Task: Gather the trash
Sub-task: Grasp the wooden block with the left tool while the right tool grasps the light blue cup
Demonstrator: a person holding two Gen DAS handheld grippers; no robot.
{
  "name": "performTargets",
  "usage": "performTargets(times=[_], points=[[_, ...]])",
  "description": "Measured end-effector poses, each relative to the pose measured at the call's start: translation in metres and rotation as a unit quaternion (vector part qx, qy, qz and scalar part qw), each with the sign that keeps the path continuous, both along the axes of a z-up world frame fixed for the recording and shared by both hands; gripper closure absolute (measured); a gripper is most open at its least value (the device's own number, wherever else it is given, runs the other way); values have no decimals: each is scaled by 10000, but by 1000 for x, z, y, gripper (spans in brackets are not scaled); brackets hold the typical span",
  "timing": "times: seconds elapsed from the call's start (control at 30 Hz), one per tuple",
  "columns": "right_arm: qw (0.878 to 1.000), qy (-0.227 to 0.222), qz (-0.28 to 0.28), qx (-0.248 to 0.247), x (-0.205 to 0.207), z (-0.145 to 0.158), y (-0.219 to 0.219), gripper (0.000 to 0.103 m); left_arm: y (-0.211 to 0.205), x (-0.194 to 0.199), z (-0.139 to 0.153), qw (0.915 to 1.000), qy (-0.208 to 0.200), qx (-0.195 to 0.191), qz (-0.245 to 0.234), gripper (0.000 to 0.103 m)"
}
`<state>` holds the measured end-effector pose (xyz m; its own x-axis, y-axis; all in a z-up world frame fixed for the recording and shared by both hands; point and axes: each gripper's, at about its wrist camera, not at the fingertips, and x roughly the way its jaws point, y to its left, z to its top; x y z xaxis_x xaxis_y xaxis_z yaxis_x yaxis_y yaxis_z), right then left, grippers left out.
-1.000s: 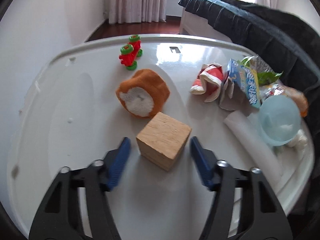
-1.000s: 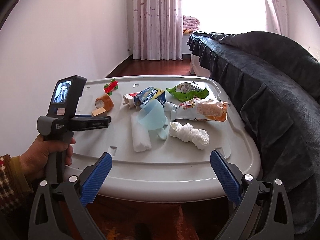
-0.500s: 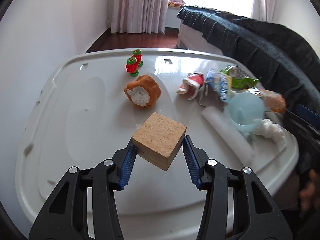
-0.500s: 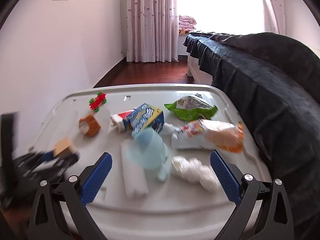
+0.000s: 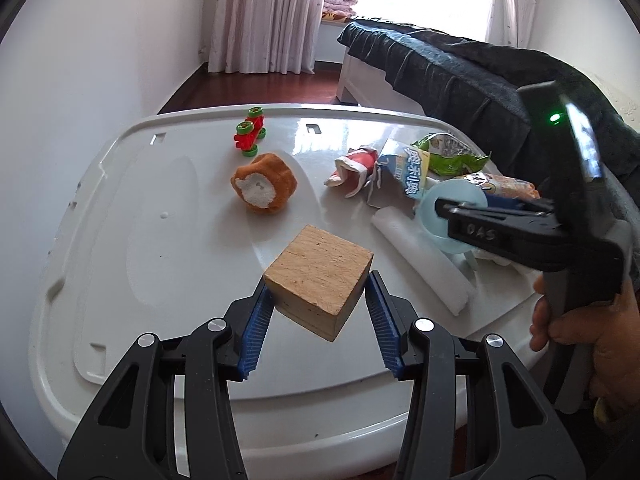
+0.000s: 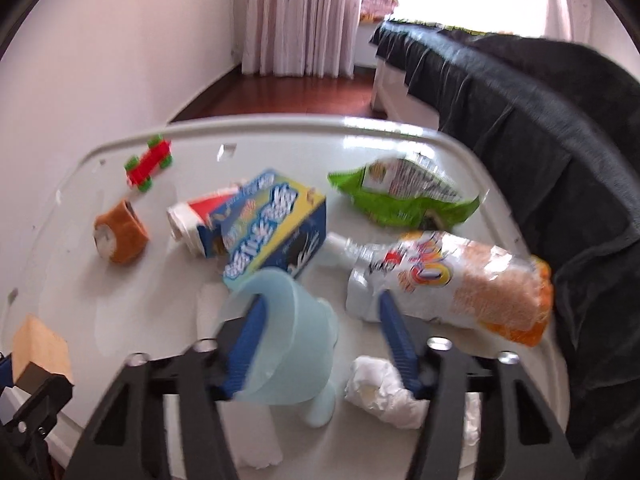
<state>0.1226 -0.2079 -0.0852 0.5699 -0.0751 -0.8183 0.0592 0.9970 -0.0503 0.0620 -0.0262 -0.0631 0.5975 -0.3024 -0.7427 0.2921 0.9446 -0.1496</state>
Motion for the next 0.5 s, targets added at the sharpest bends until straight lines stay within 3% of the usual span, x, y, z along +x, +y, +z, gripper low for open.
performTargets(times=[0.03, 0.1, 0.13, 0.5], points=[[10000, 35, 5, 10, -1, -1, 0, 59, -1, -1, 0, 10000, -1, -12, -12, 57], [10000, -1, 50, -17, -4, 0, 3, 80, -2, -2, 1, 10000, -18, -20, -22, 57], [9999, -8, 109, -38, -5, 2, 5, 85, -2, -2, 1, 10000, -19, -25, -25, 57], [9993, -240, 267, 46, -20, 22, 8, 89, -3, -7, 7, 9999, -87, -88, -2, 57]])
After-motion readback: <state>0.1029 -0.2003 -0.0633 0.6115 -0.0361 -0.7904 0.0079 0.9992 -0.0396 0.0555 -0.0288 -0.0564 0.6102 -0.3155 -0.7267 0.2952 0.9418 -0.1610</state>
